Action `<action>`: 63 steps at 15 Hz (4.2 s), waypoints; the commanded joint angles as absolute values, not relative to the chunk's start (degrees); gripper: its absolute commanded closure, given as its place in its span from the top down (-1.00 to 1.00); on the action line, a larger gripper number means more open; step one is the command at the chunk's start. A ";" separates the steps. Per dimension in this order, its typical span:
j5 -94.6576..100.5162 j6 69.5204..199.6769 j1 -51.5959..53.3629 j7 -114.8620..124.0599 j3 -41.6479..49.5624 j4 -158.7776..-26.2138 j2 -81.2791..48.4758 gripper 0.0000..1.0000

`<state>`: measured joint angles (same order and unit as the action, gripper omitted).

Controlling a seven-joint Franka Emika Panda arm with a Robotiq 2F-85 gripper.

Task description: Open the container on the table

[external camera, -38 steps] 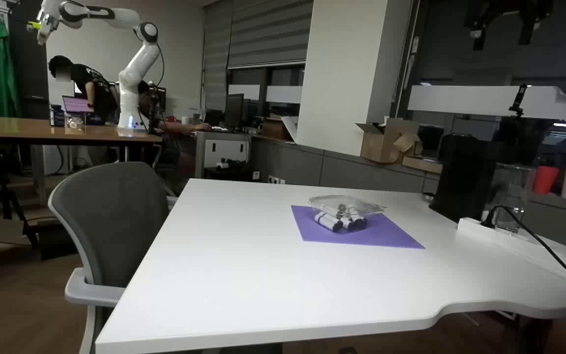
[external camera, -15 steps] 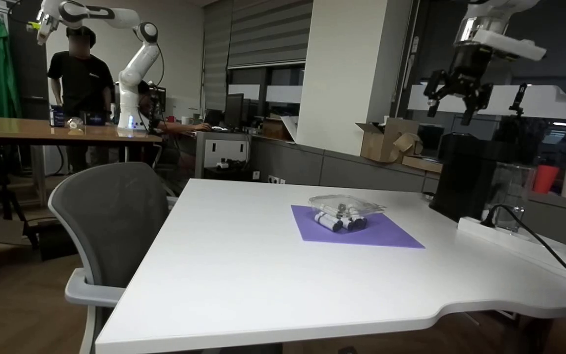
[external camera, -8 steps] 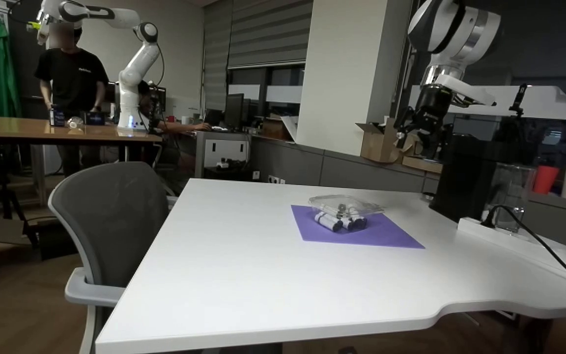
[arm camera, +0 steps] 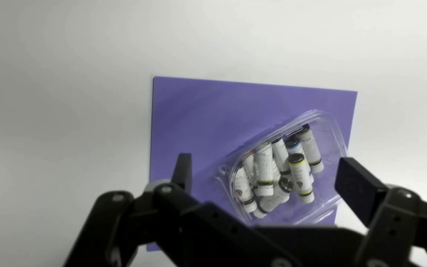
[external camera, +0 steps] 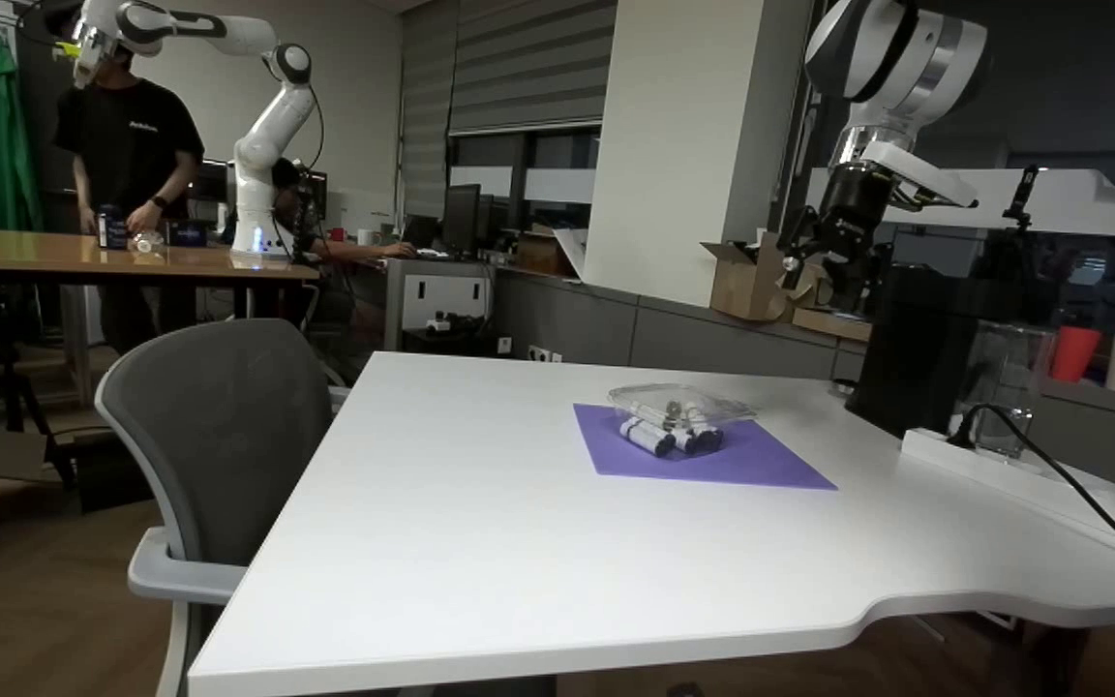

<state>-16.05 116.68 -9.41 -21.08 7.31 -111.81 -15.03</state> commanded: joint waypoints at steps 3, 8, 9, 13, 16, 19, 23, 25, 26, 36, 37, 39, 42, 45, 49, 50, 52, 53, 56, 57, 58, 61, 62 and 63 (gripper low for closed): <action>-18.76 110.66 -13.33 -26.76 5.54 -103.71 -22.69 1.00; -17.60 119.46 -14.14 -27.21 4.57 -103.66 -27.65 1.00; -18.28 120.17 -14.49 -27.48 3.97 -103.79 -28.61 1.00; -20.77 123.45 -16.24 -28.69 1.12 -104.32 -32.12 1.00; -24.03 124.47 -17.69 -29.01 -0.90 -103.86 -34.49 1.00; -26.38 126.25 -18.75 -29.49 -2.24 -104.01 -35.80 1.00; -30.43 129.58 -19.88 -29.16 -3.72 -104.65 -36.59 1.00; -31.87 130.32 -20.32 -29.32 -4.43 -104.59 -36.74 1.00; -32.59 130.51 -20.48 -29.34 -4.75 -104.56 -36.79 1.00; -37.00 131.94 -19.75 -29.39 -5.73 -104.50 -37.05 1.00; -37.56 132.18 -19.70 -29.43 -5.82 -104.54 -37.02 1.00; -38.58 132.12 -19.79 -29.47 -6.04 -104.45 -36.83 1.00; -41.50 132.34 -19.95 -29.62 -6.32 -104.62 -35.93 1.00; -45.86 134.49 -19.75 -31.19 -6.70 -105.22 -33.99 1.00; -54.37 138.41 -19.03 -34.76 -7.61 -105.95 -29.97 1.00; -56.06 137.22 -18.38 -32.91 -7.17 -105.60 -29.19 1.00; -57.70 131.35 -17.56 -30.20 -6.13 -104.39 -28.85 1.00; -57.95 128.08 -17.04 -28.34 -5.51 -103.83 -29.03 1.00; -56.48 126.37 -14.08 -24.52 -3.06 -103.56 -29.61 1.00; -54.81 128.96 -12.67 -24.21 -1.77 -103.73 -29.85 1.00; -52.95 131.31 -11.50 -22.95 -0.35 -103.73 -30.22 1.00; -47.27 136.33 -9.99 -19.66 2.36 -103.99 -31.05 1.00; -43.94 137.36 -9.49 -17.58 3.48 -104.11 -31.37 1.00; -41.15 137.34 -9.52 -16.05 4.08 -104.04 -31.83 1.00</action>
